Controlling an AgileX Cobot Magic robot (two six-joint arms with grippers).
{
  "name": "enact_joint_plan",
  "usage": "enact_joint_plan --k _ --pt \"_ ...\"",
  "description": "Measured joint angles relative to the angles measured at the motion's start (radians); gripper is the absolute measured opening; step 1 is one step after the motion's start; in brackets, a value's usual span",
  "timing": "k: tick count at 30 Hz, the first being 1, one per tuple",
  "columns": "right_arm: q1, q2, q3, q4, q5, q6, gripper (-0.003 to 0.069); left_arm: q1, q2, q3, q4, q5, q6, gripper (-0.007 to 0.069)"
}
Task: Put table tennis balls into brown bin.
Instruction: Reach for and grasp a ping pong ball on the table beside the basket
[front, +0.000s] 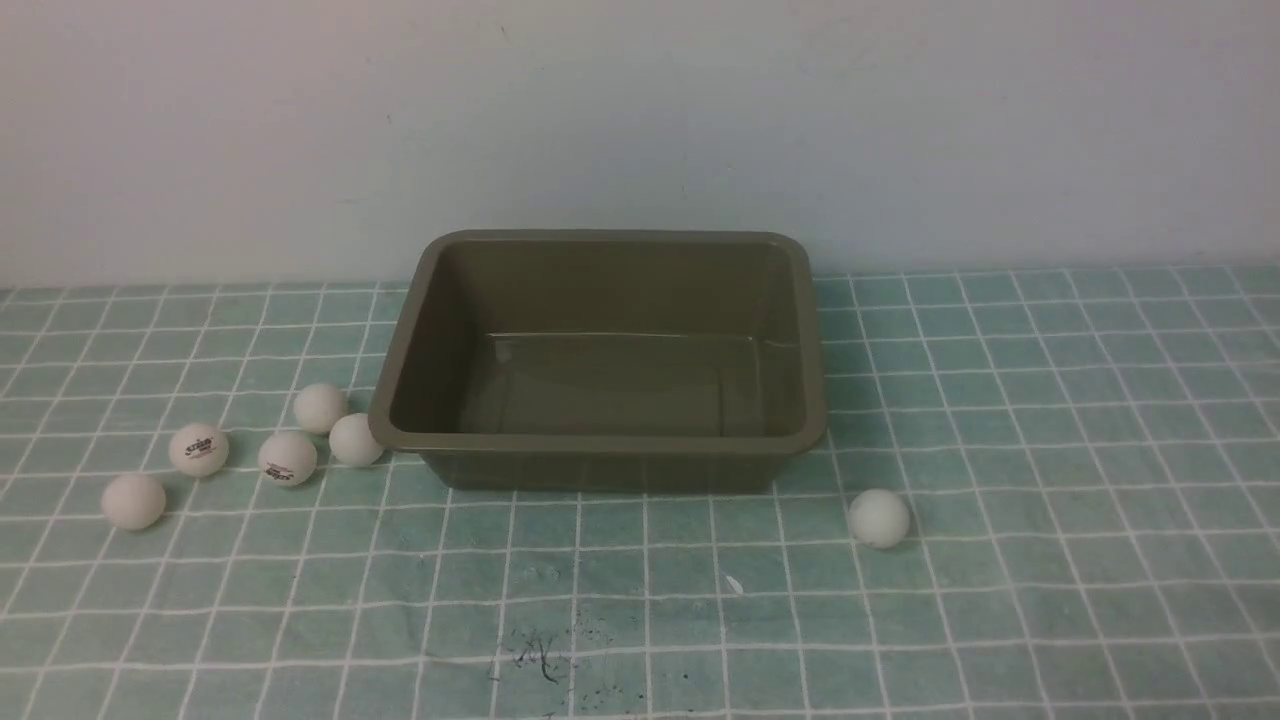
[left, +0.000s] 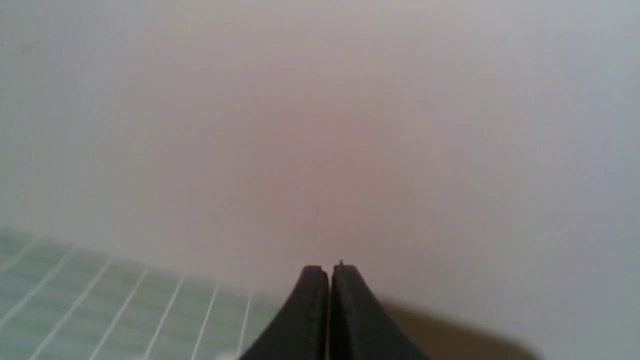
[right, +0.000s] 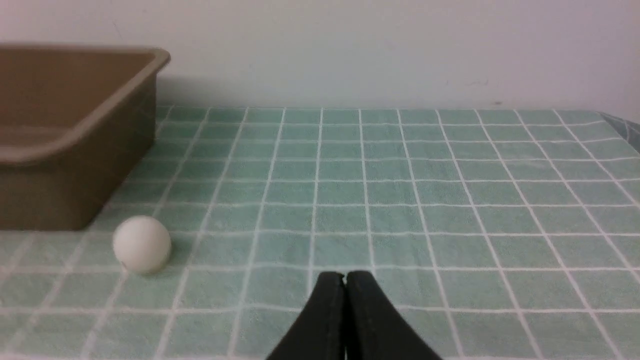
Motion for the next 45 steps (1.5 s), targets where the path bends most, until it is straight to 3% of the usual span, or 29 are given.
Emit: enact_joint_plan --k 3,5,8,12,16,21,26,32,34,35,37,39,42,44,45 --pt "0.001 0.0 0.0 0.172 -0.093 0.081 -0.0013 0.0 0.207 -0.173 0.027 0.33 0.022 -0.0005" --pt "0.001 0.0 0.0 0.385 -0.194 0.16 -0.0013 0.0 0.416 -0.287 0.032 0.56 0.082 -0.0005" --pt "0.001 0.0 0.0 0.531 -0.257 0.178 -0.0013 0.0 0.59 -0.328 0.022 0.598 0.132 -0.0005" --pt "0.001 0.0 0.0 0.607 -0.331 0.145 -0.0013 0.006 0.798 -0.349 0.016 0.555 0.171 0.0" --pt "0.009 0.006 -0.024 0.598 -0.253 0.086 -0.0013 0.07 0.942 -0.409 0.003 0.544 0.178 0.001" --pt "0.018 0.21 -0.254 0.503 0.084 -0.018 -0.0013 0.204 1.087 -0.546 -0.049 0.519 0.242 0.0016" --pt "0.018 0.479 -0.445 0.417 0.304 -0.139 -0.0013 0.257 1.21 -0.625 -0.062 0.466 0.315 0.0031" --pt "0.019 0.642 -0.537 0.407 0.349 -0.228 -0.0013 0.259 1.342 -0.65 -0.058 0.384 0.431 0.0191" --pt "0.019 0.669 -0.54 0.411 0.349 -0.234 -0.0013 0.259 1.396 -0.65 -0.038 0.322 0.447 0.0328" --pt "0.019 0.67 -0.54 0.411 0.348 -0.234 -0.0013 0.259 1.399 -0.65 -0.036 0.318 0.447 0.0337" --pt "0.019 0.674 -0.54 0.411 0.348 -0.234 -0.0013 0.259 1.436 -0.651 -0.02 0.262 0.451 0.0447" --pt "0.019 0.674 -0.54 0.413 0.345 -0.235 -0.0013 0.259 1.471 -0.653 -0.016 0.228 0.454 0.0503" --pt "0.019 0.674 -0.54 0.414 0.333 -0.236 -0.0013 0.259 1.511 -0.656 -0.012 0.197 0.455 0.0523" --pt "0.019 0.674 -0.542 0.414 0.328 -0.236 -0.0013 0.259 1.536 -0.657 -0.012 0.189 0.455 0.051" --pt "0.019 0.681 -0.552 0.414 0.325 -0.236 -0.0013 0.259 1.553 -0.657 -0.012 0.19 0.454 0.0467"
